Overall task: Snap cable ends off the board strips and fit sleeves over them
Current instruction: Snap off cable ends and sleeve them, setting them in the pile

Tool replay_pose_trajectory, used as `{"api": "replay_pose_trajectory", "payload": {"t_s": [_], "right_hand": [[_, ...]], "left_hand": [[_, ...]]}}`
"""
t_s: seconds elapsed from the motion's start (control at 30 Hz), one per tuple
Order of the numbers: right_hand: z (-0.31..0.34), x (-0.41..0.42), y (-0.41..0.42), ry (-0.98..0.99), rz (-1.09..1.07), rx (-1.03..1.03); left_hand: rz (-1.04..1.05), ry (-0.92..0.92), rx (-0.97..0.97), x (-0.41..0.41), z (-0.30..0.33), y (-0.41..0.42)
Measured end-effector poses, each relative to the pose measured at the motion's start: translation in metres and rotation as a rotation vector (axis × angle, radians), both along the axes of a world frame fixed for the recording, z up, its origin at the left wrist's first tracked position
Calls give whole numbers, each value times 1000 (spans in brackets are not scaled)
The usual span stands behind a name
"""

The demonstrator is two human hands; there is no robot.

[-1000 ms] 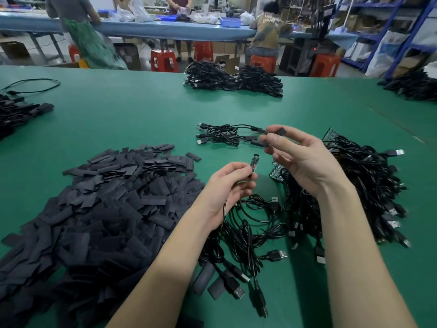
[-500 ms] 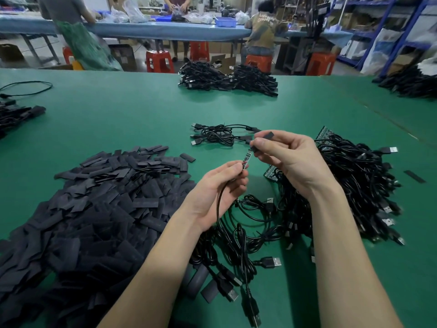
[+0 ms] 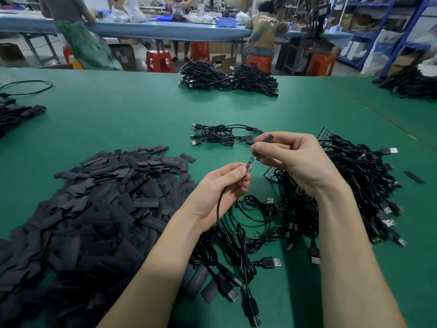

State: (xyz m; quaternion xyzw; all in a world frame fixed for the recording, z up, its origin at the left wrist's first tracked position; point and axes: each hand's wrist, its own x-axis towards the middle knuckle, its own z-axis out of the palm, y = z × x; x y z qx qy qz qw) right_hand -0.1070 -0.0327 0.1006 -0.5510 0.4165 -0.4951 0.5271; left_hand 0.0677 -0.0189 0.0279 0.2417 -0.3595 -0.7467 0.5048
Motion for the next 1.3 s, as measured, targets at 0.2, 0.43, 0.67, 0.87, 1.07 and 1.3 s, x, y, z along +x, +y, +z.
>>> {"api": "replay_pose_trajectory", "payload": {"t_s": [0.2,0.43,0.67,0.87,1.07,1.3], "right_hand": [[7,-11,4,92,96,75],[6,-23,7,90,207,183],[6,-21,7,38,228,227],[11,-20,8,85,220,183],[15,-19,8,188,210,84],[1,-6,3,138,116,116]], "left_hand": [[-19,-48,-18,-2,0,0],[-87,-110,-68,-1,-3,3],[-102,-90,-86,-1,-2,4],[-84,-73,-83,-1,-2,3],[-73,-39,-67,-1,-3,2],[2,-47,-22,-4,-4,-1]]}}
